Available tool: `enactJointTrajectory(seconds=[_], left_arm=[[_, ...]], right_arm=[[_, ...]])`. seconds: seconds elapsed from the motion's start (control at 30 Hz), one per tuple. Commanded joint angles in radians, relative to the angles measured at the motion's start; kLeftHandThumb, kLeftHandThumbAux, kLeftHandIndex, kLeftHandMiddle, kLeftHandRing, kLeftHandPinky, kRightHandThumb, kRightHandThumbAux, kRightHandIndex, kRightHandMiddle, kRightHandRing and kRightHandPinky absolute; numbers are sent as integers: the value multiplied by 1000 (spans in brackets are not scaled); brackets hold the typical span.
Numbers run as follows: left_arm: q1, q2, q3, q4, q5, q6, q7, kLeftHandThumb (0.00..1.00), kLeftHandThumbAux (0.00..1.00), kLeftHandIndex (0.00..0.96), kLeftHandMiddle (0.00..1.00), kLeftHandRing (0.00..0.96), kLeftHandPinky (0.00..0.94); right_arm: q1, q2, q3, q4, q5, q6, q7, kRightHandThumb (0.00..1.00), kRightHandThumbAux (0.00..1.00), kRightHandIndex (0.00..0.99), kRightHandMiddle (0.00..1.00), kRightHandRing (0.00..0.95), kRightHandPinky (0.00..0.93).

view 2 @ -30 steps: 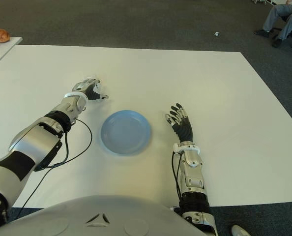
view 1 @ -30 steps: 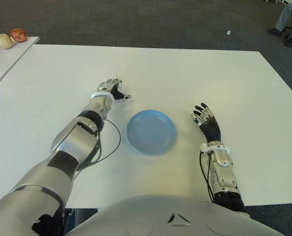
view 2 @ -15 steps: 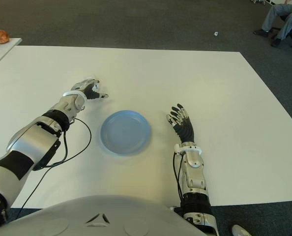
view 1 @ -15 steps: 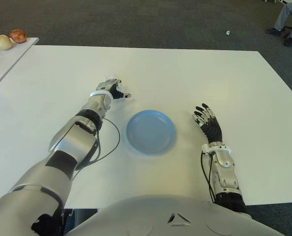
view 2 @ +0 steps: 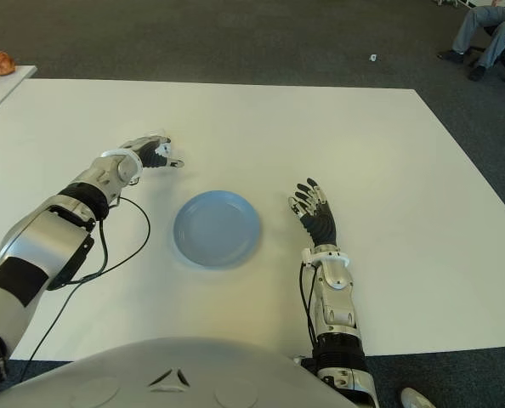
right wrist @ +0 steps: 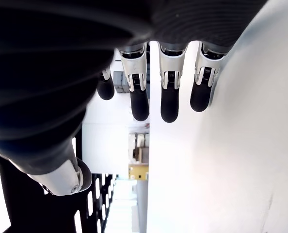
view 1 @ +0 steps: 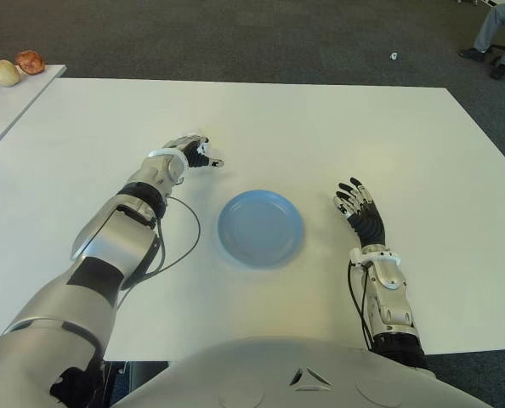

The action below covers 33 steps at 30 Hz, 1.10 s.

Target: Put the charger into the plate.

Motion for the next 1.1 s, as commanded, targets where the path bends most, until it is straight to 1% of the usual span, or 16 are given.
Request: enactJointTrajectory(seconds=[0.03, 0.17, 0.2, 0.23, 0.27, 0.3, 0.33, 0.5, 0.67, 0.77, 0.97, 1.1], left_arm=[[109, 17, -10, 57, -26, -25, -314, 0, 305, 0, 0, 0, 0], [90, 33, -14, 46, -36, -40, -374, 0, 301, 0, 0, 0, 0], [71, 42, -14, 36, -42, -53, -418, 0, 302, 0, 0, 0, 0], [40, 60, -18, 15, -49, -86, -495, 0, 312, 0, 0, 0, 0], [20, 73, -21, 0, -54, -110, -549, 0, 331, 0, 0, 0, 0], [6, 89, -26, -13, -55, -135, -590, 0, 337, 0, 0, 0, 0], [1, 100, -30, -21, -56, -149, -609, 0, 351, 0, 0, 0, 0], [4, 139, -42, -65, -61, -203, -676, 0, 379, 0, 0, 0, 0], [35, 185, -37, -158, -95, -253, -756, 0, 393, 0, 0, 0, 0], [51, 212, -35, -211, -109, -275, -781, 0, 396, 0, 0, 0, 0], [87, 249, -25, -292, -135, -280, -806, 0, 414, 0, 0, 0, 0], [109, 264, -22, -326, -146, -269, -795, 0, 426, 0, 0, 0, 0]], right_arm=[[2, 6, -2, -8, 8, 33, -10, 36, 686, 50, 191, 178, 174], [1, 6, -2, -9, 8, 35, -10, 25, 686, 48, 186, 173, 168], [-1, 5, -2, -9, 7, 37, -10, 23, 686, 48, 185, 173, 168], [-5, 3, -2, -7, 7, 37, -10, 20, 685, 47, 184, 172, 167], [-7, 2, -2, -5, 6, 36, -10, 18, 681, 47, 184, 171, 165], [-9, 1, -3, -3, 5, 36, -10, 17, 680, 47, 184, 171, 164], [-10, 0, -3, -2, 5, 35, -10, 15, 677, 48, 183, 170, 162], [-18, 0, -4, 7, 4, 32, -11, 5, 670, 51, 184, 169, 160], [-24, -2, -6, 13, 8, 32, -9, 0, 662, 54, 188, 173, 166], [-26, -2, -7, 12, 10, 36, -10, 1, 660, 56, 191, 176, 170], [-29, -3, -8, 5, 7, 43, -15, 0, 654, 57, 191, 174, 156], [-30, -6, -9, 3, 5, 48, -18, 0, 649, 58, 191, 172, 150]])
